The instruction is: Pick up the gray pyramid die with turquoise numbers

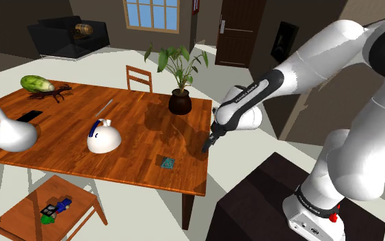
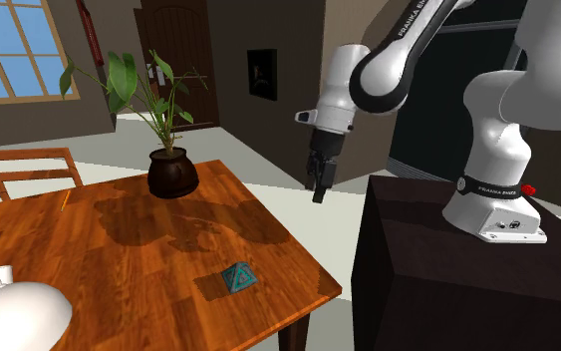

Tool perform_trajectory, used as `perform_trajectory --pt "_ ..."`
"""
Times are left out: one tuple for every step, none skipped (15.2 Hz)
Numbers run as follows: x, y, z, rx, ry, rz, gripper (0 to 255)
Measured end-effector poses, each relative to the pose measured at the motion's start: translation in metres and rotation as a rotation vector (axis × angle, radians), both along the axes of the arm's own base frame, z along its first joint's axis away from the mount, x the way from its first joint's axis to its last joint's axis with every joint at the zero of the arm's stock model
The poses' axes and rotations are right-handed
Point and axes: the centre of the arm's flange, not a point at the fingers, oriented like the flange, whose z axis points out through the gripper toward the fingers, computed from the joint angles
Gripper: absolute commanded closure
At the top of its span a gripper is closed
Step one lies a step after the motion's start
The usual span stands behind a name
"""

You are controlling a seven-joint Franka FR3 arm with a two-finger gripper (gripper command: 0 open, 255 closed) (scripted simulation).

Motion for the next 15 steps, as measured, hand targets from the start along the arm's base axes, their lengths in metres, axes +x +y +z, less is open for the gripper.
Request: perform_trajectory --pt "0.006 0.006 -0.009 0.002 -0.015 0.014 0" --pt "0.012 0.009 -0.017 0.005 -0.031 0.025 0" --pt "0.020 0.018 -0.024 0.007 -0.047 0.039 0" --pt "0.024 0.024 -0.034 0.009 -0.062 0.052 0" --pt "0.031 0.031 -0.045 0.012 -0.077 0.065 0" --pt "0.037 0.039 -0.053 0.014 -0.092 0.078 0" --pt "0.042 0.042 -0.063 0.017 -0.106 0.088 0" --pt "0.045 0.045 -0.071 0.018 -0.122 0.102 0" --pt "0.053 0.053 -0.078 0.020 -0.137 0.117 0" --pt "0.061 0.057 -0.089 0.025 -0.151 0.124 0" --pt "0.069 0.064 -0.099 0.026 -0.167 0.140 0" --pt "0.073 0.072 -0.108 0.029 -0.181 0.153 0" --pt "0.081 0.078 -0.114 0.031 -0.197 0.168 0" --pt "0.089 0.088 -0.123 0.034 -0.213 0.180 0" --pt "0.094 0.093 -0.131 0.039 -0.226 0.189 0"
